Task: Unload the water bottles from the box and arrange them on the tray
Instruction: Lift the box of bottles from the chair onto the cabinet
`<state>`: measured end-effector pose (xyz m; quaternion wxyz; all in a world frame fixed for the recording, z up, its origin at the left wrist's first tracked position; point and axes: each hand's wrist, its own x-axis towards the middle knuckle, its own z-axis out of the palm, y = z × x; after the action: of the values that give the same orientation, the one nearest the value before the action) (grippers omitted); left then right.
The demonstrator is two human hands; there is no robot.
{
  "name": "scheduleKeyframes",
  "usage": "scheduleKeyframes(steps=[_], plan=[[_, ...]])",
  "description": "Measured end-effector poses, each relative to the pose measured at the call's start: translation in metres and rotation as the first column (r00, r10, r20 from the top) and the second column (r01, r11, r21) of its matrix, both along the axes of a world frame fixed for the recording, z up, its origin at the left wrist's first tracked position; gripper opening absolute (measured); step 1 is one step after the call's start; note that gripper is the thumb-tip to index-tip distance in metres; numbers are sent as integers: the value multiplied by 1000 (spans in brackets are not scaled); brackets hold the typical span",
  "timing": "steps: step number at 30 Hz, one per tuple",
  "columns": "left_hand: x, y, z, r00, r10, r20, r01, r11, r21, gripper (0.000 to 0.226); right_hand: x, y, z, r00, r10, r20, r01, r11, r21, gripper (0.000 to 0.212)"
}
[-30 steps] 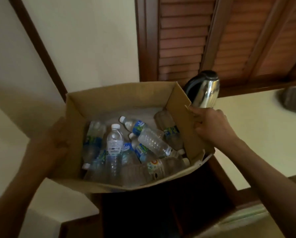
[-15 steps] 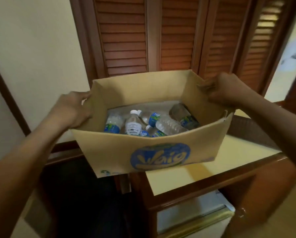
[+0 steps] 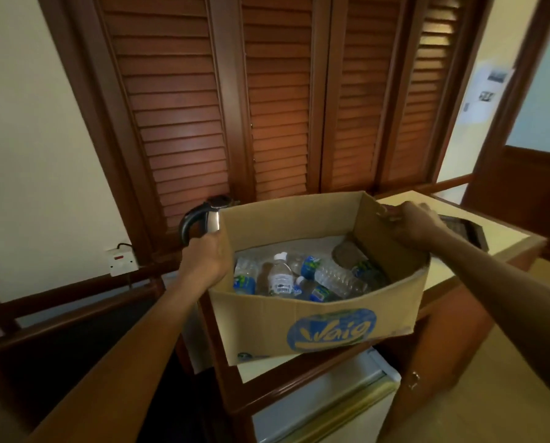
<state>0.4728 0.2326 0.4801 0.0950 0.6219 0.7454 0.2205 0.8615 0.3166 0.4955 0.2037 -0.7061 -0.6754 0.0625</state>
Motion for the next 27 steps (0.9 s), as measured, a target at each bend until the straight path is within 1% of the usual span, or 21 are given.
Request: scheduleKeyframes(steps=[2,4,6,7,8,9,10,11,12,13,14,15,16,17,18,20,22,25,26,27], plan=[[3,10,-10,1000,-6,12,6,1000,-1,50,9,10,-21,999,-27,-26,26,999,-33,18],[2,14,-11,999,-27,26,27,1000,-3,53,14,18,-29,999,-31,-39,30,999,-28,24],[-4,12,-11,990,-36,138,41,999,-32,55,17,12,-27,997,-23,-68,22,1000,-15,28],[-8,8,-13,970,-29,242,40,998,-40,53,18,4,-26,993,6,-118,-9,1000,-22,27],[-11,3,-15,920,-10,391,33,998,-52,48,22,-4,-28,973,40,-228,-49,998,-37,26],[-11,-5,-18,839,23,544,20,997,-73,36,27,-14,-31,923,55,-382,-90,993,-74,26],[-8,-14,-22,734,65,676,4,995,-101,20,31,-24,-36,840,43,-541,-131,983,-125,29],[-3,-21,-26,625,109,773,-1,990,-139,9,36,-31,-44,740,3,-673,-168,969,-181,36],[3,-23,-31,510,149,847,-9,986,-168,13,40,-34,-54,639,-56,-767,-188,956,-226,43],[10,-24,-36,413,181,892,-9,981,-195,18,42,-35,-64,580,-108,-808,-185,948,-259,47],[16,-23,-41,332,188,924,8,979,-202,24,41,-34,-69,552,-126,-824,-179,947,-265,47],[23,-21,-44,274,190,943,21,979,-204,29,38,-34,-69,572,-128,-810,-151,954,-257,46],[29,-17,-46,246,193,950,20,979,-204,30,34,-35,-65,606,-127,-785,-112,964,-243,45],[34,-14,-46,242,187,952,21,980,-197,29,32,-34,-59,642,-122,-757,-86,970,-228,42],[39,-9,-47,261,165,951,26,984,-178,29,31,-33,-53,652,-117,-749,-73,974,-216,38],[45,-2,-55,277,86,957,40,994,-101,31,31,-26,-44,638,-110,-762,-64,979,-195,29],[59,11,-59,214,98,972,-10,995,-98,34,36,-14,-40,608,-106,-786,-69,980,-186,29],[82,28,-65,107,102,989,-18,995,-101,33,54,16,-39,594,-75,-801,-107,980,-171,36],[90,30,-65,91,92,992,-47,995,-88,34,61,26,-39,591,-60,-804,-134,976,-171,37],[96,34,-67,93,82,992,-76,994,-75,34,68,36,-40,590,-43,-806,-159,973,-169,37]])
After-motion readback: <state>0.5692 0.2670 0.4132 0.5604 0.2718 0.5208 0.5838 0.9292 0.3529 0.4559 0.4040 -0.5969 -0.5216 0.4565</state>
